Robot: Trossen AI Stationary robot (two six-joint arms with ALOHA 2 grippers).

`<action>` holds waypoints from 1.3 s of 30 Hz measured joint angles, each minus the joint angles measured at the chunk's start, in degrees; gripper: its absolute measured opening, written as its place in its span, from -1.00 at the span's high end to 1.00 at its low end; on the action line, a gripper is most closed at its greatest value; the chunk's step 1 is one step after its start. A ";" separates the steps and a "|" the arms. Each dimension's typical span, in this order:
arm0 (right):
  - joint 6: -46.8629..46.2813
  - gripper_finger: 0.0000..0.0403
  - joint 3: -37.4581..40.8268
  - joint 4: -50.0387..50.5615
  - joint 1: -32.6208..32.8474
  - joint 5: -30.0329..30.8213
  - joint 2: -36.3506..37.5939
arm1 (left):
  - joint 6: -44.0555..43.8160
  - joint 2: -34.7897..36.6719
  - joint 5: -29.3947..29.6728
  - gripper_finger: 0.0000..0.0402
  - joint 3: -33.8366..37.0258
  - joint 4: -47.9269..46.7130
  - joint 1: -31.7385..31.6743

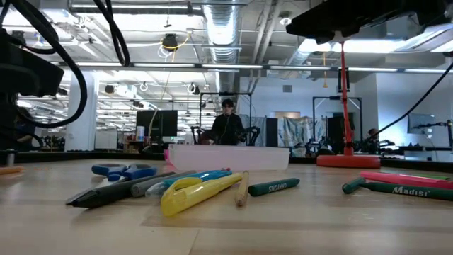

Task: Pick & place school supplies into a supply box
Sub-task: Put the orange pencil into the pink supply box

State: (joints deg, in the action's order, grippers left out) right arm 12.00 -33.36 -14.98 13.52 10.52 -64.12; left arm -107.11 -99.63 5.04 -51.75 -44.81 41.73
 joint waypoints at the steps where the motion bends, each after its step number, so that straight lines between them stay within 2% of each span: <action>1: -0.01 0.41 0.00 0.00 0.00 0.00 0.00 | -0.41 -0.09 -0.19 0.17 -0.24 -0.45 -0.02; 9: -1.08 0.41 0.01 1.35 0.00 0.01 0.00 | 0.03 -0.13 -0.46 0.22 -0.32 -0.49 -0.02; 18: -1.08 0.41 0.01 1.27 0.00 0.02 0.00 | 4.83 -0.13 -0.84 0.69 -0.34 0.85 -0.11; 23: -1.08 0.41 0.02 1.27 0.00 0.02 0.00 | 10.96 -0.11 -0.98 0.85 -0.34 0.98 -0.11; 32: -1.08 0.41 0.02 1.25 0.00 0.02 0.00 | 13.64 -0.11 -2.22 0.87 -0.53 -2.69 -0.24; 39: -1.08 0.41 0.02 1.25 0.00 0.02 0.00 | 21.28 -0.09 -2.21 0.91 -0.60 -3.61 -0.76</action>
State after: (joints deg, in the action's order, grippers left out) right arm 10.92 -33.34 -13.74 13.52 10.55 -64.12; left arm -85.82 -99.72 2.83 -52.36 -48.42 40.97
